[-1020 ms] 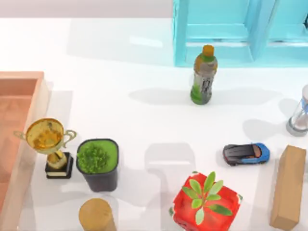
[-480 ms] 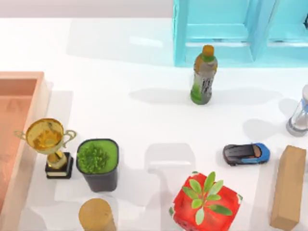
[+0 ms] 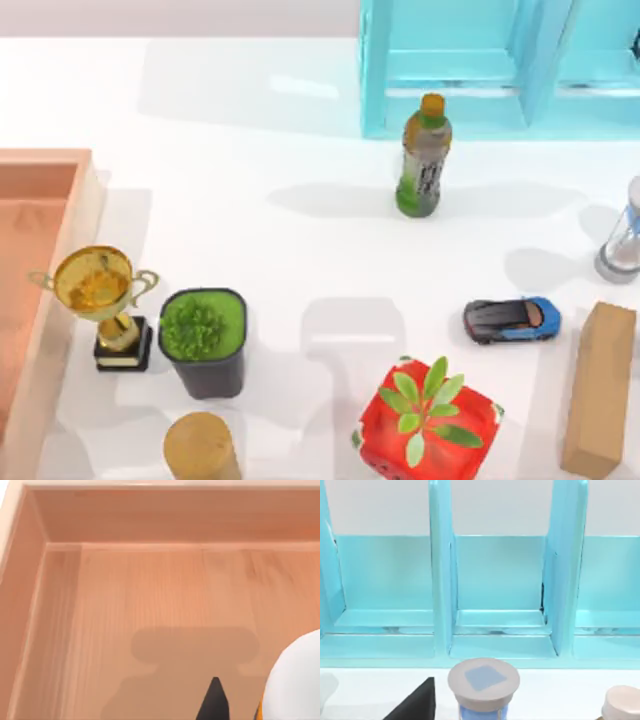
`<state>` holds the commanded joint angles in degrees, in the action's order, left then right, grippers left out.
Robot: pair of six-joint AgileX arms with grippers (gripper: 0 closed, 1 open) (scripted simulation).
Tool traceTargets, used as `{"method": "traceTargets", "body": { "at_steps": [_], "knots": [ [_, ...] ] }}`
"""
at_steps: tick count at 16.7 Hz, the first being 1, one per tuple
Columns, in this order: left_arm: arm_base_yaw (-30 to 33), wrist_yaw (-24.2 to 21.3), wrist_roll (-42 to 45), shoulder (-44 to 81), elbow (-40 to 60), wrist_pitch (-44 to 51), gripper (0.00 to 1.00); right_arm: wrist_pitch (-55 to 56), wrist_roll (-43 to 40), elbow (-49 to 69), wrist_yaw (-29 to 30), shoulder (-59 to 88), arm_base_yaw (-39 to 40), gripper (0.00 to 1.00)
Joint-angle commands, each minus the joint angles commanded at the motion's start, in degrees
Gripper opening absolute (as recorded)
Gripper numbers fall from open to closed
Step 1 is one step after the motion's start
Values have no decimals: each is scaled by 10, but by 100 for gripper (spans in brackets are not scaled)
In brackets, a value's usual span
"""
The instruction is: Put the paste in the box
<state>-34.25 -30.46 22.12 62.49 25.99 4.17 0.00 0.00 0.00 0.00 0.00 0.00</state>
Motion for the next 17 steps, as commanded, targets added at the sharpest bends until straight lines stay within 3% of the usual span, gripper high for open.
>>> {"method": "traceTargets", "body": {
  "at_steps": [9,15,17],
  "knots": [
    [51,39,-37,135,-17,-178,0,0,0,0,0,0,0,100],
    [61,47,-42,154,-18,-199,0,0,0,0,0,0,0,100],
    [61,47,-42,154,-18,-199,15,0,0,0,0,0,0,100]
  ]
}}
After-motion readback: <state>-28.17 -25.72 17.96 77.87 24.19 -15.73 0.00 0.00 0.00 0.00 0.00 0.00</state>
